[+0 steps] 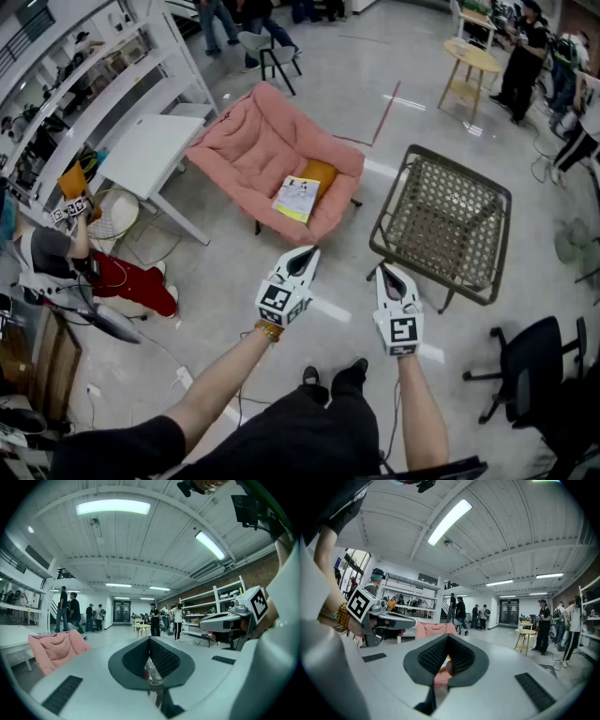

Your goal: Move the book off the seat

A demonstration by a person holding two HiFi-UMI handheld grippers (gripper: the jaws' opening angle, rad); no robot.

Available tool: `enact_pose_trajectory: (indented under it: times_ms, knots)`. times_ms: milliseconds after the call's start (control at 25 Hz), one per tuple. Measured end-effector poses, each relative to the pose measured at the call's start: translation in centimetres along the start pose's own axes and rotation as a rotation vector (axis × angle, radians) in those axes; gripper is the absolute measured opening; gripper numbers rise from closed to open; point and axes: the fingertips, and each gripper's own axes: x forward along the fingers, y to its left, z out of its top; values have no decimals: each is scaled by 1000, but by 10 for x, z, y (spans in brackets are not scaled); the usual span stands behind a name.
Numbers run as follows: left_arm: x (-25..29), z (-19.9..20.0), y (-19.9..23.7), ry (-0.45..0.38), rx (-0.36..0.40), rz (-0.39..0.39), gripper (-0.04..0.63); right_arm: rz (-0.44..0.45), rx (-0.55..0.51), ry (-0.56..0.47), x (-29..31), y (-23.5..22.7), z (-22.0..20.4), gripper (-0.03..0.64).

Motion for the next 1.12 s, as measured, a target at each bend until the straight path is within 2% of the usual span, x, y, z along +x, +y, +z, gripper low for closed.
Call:
enact_pose_trajectory:
  times_ms: [160, 480, 640, 720, 760, 1120]
  knots:
    - [23, -7, -37, 9, -6, -42, 0, -20, 6, 64, -28, -32, -13, 14]
    - [25, -5, -29, 5, -7, 16, 0, 105, 64, 64, 2, -39, -29, 15]
    - [24, -16, -1, 3, -10, 43, 0, 159, 99, 92, 27, -25, -37, 26]
    - [29, -25, 16, 2, -19, 52, 0, 184, 113, 107, 45, -19, -48, 82]
    - [32, -30, 25, 0, -23, 53, 0, 191, 116, 113, 57, -18, -55, 89]
    - [41, -69, 109, 11, -22, 26, 0, 178, 242, 180, 162, -1, -104, 94]
